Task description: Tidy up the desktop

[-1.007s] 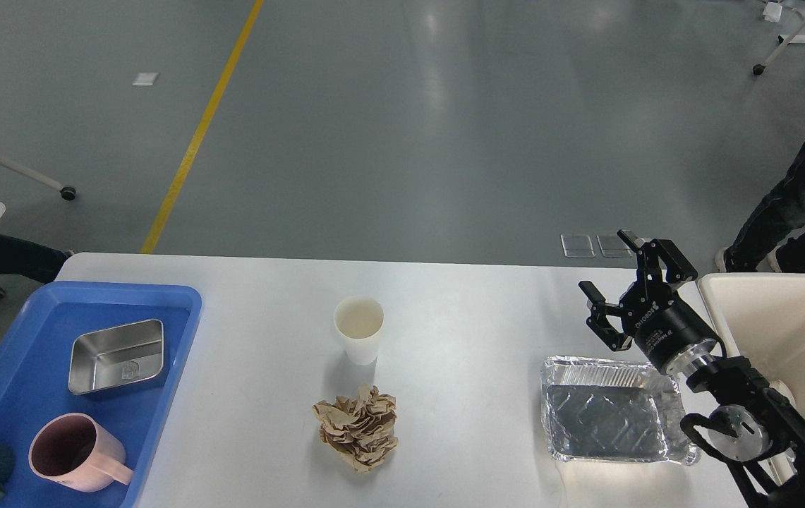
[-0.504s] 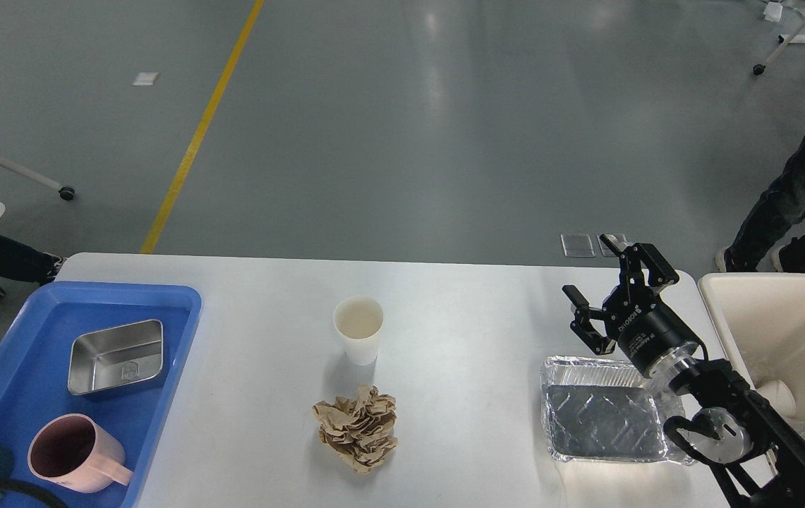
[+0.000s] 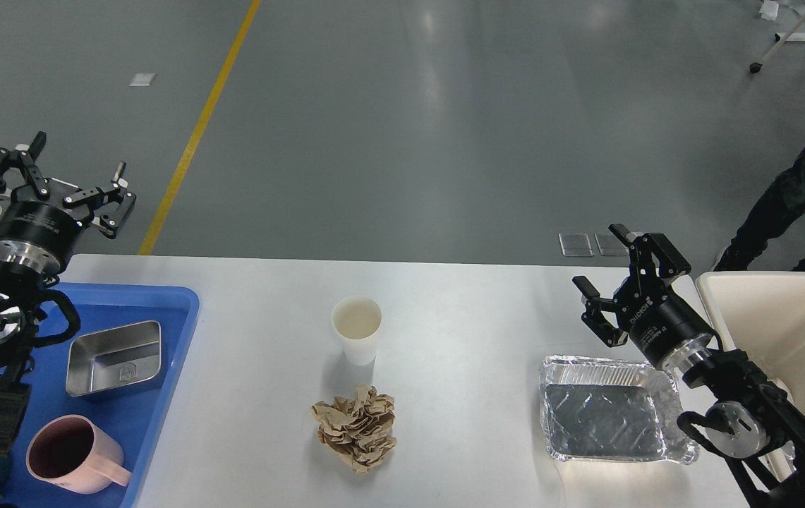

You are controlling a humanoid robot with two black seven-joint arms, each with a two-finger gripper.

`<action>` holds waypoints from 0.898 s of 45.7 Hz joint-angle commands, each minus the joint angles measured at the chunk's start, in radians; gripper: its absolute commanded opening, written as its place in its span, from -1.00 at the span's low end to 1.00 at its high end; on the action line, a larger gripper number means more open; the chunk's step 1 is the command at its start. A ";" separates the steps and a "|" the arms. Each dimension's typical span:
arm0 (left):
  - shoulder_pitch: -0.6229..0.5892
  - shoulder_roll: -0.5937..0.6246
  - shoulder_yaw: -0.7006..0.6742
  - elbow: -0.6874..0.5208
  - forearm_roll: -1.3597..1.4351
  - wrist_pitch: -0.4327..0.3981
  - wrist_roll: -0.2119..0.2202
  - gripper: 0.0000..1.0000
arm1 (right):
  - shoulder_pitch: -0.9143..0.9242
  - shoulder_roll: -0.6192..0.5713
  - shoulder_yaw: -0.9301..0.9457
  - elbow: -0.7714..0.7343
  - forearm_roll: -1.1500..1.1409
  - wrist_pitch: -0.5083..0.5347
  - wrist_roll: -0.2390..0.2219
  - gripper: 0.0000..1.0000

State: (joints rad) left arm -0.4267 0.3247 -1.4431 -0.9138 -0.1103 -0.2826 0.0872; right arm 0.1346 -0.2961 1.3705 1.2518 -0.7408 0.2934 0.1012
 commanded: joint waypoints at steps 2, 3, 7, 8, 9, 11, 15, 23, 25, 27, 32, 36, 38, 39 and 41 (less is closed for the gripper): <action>0.035 -0.073 0.052 -0.002 0.006 0.002 -0.073 0.95 | 0.002 -0.024 -0.001 0.005 -0.002 -0.011 0.000 1.00; 0.037 -0.081 0.055 -0.002 0.006 0.002 -0.086 0.95 | 0.002 -0.031 -0.001 0.006 -0.002 -0.016 0.000 1.00; 0.040 -0.101 0.076 -0.002 0.006 -0.006 -0.118 0.95 | -0.001 -0.064 -0.002 0.009 -0.008 -0.020 0.002 1.00; 0.042 -0.105 0.078 -0.002 0.006 -0.010 -0.124 0.95 | -0.001 -0.072 -0.002 0.014 -0.012 -0.022 0.002 1.00; 0.042 -0.114 0.078 -0.002 0.006 -0.010 -0.130 0.95 | -0.003 -0.080 -0.002 0.018 -0.017 -0.022 0.002 1.00; 0.042 -0.134 0.072 -0.002 0.004 -0.013 -0.147 0.95 | -0.006 -0.098 -0.002 0.031 -0.026 -0.022 0.002 1.00; 0.037 -0.171 0.078 -0.003 0.004 -0.012 -0.168 0.95 | -0.015 -0.135 -0.002 0.060 -0.032 -0.028 0.002 1.00; 0.040 -0.187 0.095 -0.005 0.004 0.003 -0.169 0.95 | -0.030 -0.230 -0.004 0.097 -0.057 -0.042 0.003 1.00; 0.042 -0.185 0.119 -0.003 0.004 0.008 -0.170 0.95 | -0.033 -0.259 -0.004 0.109 -0.097 -0.043 0.006 1.00; 0.045 -0.184 0.139 -0.004 0.004 0.011 -0.172 0.95 | -0.035 -0.281 -0.004 0.118 -0.146 -0.043 0.014 1.00; 0.069 -0.190 0.185 -0.007 0.006 0.014 -0.175 0.95 | -0.033 -0.313 -0.004 0.146 -0.282 -0.066 0.035 1.00; 0.078 -0.200 0.194 -0.007 0.006 0.014 -0.178 0.95 | -0.038 -0.350 -0.025 0.184 -0.354 -0.092 0.035 1.00; 0.080 -0.200 0.196 -0.007 0.004 0.014 -0.179 0.95 | -0.039 -0.382 -0.059 0.205 -0.380 -0.096 0.035 1.00; 0.083 -0.200 0.196 -0.007 0.004 0.014 -0.178 0.95 | -0.041 -0.402 -0.076 0.219 -0.393 -0.096 0.035 1.00; 0.085 -0.200 0.196 -0.007 0.004 0.013 -0.178 0.95 | -0.041 -0.448 -0.103 0.247 -0.417 -0.096 0.037 1.00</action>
State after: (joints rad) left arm -0.3497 0.1262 -1.2504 -0.9202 -0.1053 -0.2687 -0.0901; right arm 0.0967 -0.6534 1.3339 1.4386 -1.0912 0.2048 0.1360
